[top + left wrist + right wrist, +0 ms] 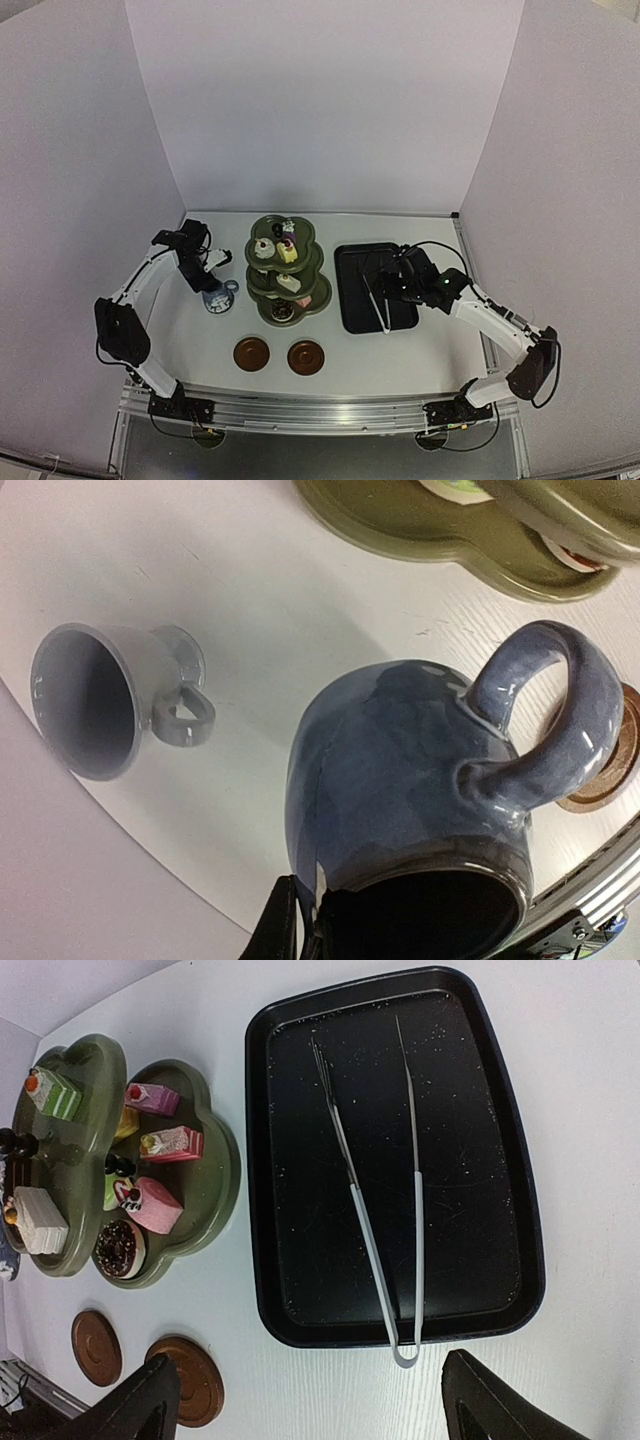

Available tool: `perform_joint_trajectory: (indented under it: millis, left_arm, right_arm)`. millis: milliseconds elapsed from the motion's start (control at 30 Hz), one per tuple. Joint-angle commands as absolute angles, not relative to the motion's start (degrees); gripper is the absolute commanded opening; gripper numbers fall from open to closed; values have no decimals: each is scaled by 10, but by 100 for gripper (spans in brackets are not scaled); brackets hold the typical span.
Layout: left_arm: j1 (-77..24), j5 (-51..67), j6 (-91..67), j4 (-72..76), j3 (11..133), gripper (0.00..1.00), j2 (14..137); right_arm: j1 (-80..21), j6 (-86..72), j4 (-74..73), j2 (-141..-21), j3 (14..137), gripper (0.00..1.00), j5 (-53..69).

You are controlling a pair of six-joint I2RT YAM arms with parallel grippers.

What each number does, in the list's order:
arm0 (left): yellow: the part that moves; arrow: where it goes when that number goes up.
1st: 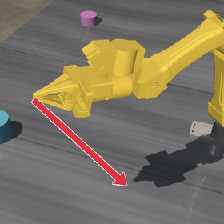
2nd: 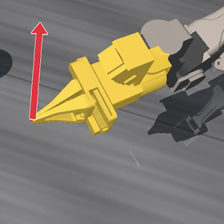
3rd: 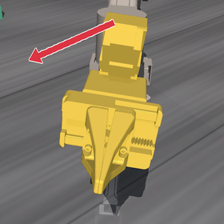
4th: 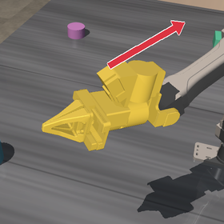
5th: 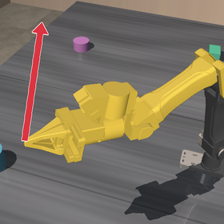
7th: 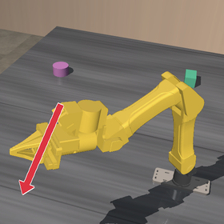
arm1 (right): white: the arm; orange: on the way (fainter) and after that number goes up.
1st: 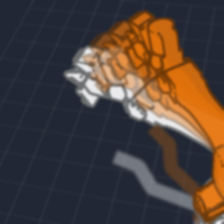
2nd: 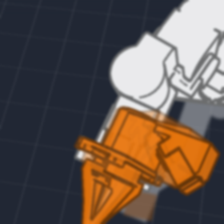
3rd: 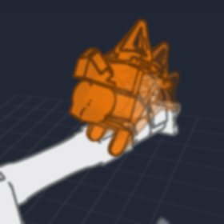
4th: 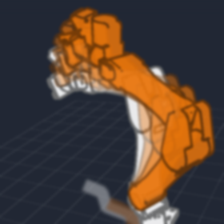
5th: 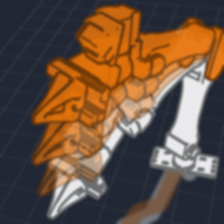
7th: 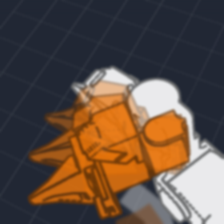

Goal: Serve the afternoon tea

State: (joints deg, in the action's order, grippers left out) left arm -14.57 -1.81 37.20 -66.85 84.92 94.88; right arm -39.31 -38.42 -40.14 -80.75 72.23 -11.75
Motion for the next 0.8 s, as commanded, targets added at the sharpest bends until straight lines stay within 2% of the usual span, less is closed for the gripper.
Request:
perform_joint_trajectory:
  millis: [0,200,367,600,767]
  left_arm:
    - [-210,-21,345,-698,788,0,835]
    - [-329,-47,282,-706,729,0,770]
    - [-411,-35,227,-706,756,0,805]
    - [-590,-77,174,-668,814,0,883]
    - [-643,-97,131,-581,843,0,922]
  right_arm:
    - [-397,-374,-399,-798,744,88,-119]
    - [-396,-373,-399,-790,741,88,-116]
    - [-397,-380,-399,-772,726,88,-118]
    - [-397,-390,-400,-741,711,88,-125]
    - [-399,-397,-400,-708,694,88,-143]
